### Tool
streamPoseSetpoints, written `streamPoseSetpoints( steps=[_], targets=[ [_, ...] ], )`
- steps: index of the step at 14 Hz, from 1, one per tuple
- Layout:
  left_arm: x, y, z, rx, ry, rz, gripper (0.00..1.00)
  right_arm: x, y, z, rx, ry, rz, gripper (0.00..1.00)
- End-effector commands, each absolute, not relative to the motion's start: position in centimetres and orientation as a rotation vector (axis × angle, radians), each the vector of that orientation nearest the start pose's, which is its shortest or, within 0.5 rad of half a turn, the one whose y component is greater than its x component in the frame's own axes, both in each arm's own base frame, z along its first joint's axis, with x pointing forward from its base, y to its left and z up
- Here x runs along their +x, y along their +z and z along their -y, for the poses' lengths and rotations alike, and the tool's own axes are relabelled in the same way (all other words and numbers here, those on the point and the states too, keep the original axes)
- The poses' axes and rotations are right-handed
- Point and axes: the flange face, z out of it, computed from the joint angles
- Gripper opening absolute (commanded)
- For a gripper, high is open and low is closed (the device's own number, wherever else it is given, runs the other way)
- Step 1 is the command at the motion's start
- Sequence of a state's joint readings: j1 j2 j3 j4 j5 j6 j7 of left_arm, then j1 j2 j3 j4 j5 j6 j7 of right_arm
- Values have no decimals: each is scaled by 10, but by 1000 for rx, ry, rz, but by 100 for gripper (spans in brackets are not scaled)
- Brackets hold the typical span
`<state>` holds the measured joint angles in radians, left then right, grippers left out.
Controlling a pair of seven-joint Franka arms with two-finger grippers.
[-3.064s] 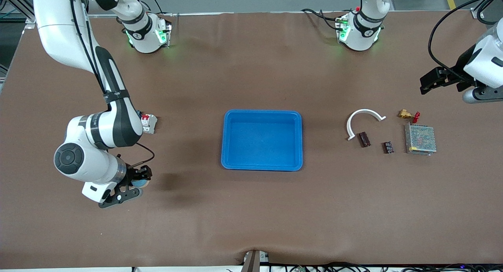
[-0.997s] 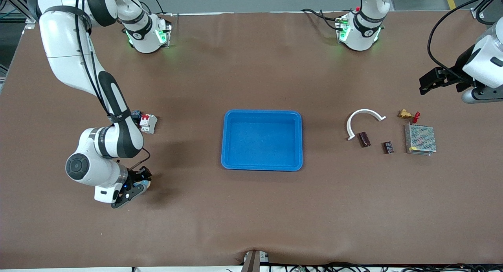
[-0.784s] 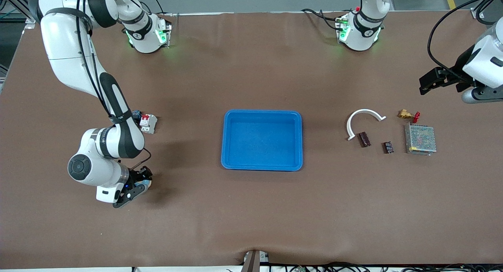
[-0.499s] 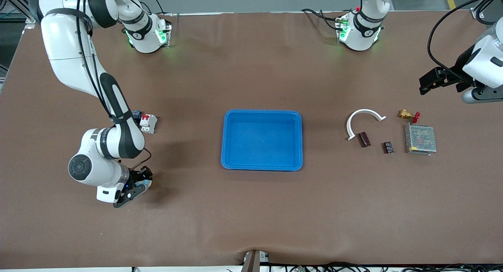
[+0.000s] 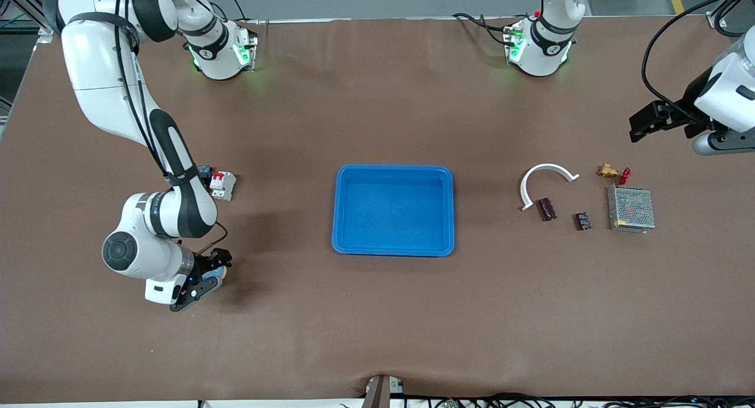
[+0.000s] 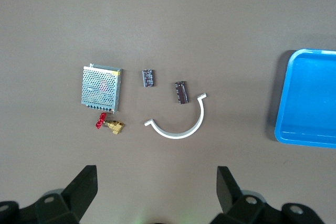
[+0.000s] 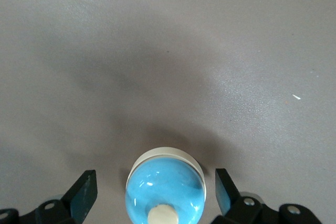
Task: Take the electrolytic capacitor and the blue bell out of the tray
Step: 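Lower the bell beside the first bell and open the right gripper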
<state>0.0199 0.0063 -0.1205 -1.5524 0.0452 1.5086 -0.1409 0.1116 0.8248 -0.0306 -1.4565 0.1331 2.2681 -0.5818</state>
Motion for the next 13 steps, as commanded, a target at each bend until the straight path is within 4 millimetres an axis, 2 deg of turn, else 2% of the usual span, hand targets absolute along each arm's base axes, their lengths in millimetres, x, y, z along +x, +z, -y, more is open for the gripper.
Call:
streamPoseSetpoints(
  steps=[1, 3, 4, 9, 13],
  targets=[
    [548, 625, 50, -3112, 60, 63, 100, 721, 213, -72, -2901, -8, 872, 100],
    [548, 625, 50, -3112, 60, 63, 100, 723, 236, -74, -2900, 78, 814, 100],
    [548, 625, 51, -3112, 60, 61, 100, 721, 254, -74, -2903, 102, 773, 100],
    [548, 626, 51, -3112, 57, 61, 100, 682, 393, -69, -2937, 286, 535, 100],
    [548, 626, 50, -3113, 58, 63, 100, 631, 484, -61, -2965, 332, 441, 100]
  ],
)
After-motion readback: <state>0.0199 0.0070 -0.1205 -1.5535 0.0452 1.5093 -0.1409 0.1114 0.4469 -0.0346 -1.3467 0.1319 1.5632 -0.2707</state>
